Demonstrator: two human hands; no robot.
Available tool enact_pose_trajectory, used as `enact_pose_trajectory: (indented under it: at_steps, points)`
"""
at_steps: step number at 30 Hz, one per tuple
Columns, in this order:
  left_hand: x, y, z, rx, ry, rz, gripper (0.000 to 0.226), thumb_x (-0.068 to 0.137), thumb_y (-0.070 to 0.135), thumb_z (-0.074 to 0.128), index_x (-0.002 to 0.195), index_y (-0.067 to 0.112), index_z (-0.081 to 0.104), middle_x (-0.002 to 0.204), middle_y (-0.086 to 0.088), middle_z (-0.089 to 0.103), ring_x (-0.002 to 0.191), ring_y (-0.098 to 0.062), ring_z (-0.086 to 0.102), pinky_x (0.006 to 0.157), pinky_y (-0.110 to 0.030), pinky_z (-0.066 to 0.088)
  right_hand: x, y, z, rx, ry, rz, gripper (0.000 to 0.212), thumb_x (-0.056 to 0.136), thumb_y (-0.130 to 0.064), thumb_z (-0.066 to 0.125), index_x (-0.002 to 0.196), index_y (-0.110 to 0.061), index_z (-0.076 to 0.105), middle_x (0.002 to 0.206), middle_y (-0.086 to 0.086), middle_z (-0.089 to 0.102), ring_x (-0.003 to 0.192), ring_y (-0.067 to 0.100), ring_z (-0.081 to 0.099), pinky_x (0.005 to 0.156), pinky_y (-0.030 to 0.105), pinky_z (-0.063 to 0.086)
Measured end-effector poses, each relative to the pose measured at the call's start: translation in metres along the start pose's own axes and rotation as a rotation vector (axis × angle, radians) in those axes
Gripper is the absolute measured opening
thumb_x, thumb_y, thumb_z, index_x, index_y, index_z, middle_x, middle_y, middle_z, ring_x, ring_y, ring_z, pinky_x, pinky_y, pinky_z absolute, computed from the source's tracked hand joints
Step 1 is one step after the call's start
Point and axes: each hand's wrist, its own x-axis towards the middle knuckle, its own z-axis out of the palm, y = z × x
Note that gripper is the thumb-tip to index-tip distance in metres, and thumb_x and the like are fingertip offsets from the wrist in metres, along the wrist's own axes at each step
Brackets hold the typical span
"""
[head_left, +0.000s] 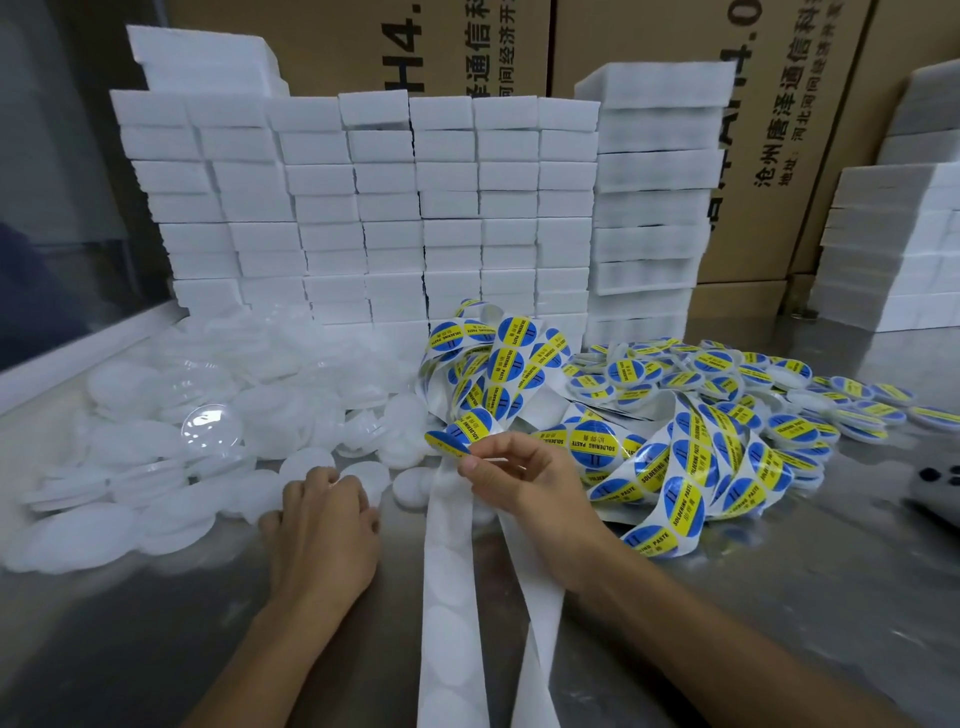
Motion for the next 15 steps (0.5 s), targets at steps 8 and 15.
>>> enact_pose_trajectory:
  at_steps: [8,15]
  points:
    - [0.000,0.016,0.006,-0.654,0.147,0.157,0.021,0.097,0.006,0.049,0.080,0.019,0.044,0.103,0.005,0.063,0.090,-0.018,0.057,0.072,-0.023,0.040,0.004,-0.004,-0.006,-0.044,0.103,-0.023,0.009,0.085,-0.013,0.075,0.081,-0.020,0.074,0.076,0.001,0.070,0.078,0.021,0.063,0.084,0.049,0.056]
    - [-0.010,0.043,-0.005,-1.482,-0.181,-0.086,0.016,0.102,0.011,0.043,0.091,0.001,0.050,0.095,-0.018,0.067,0.082,-0.026,0.074,0.070,-0.029,0.061,0.004,0.001,-0.009,-0.095,0.105,-0.059,0.028,0.080,-0.015,0.081,0.102,-0.025,0.066,0.087,0.000,0.073,0.074,0.010,0.070,0.068,0.029,0.057]
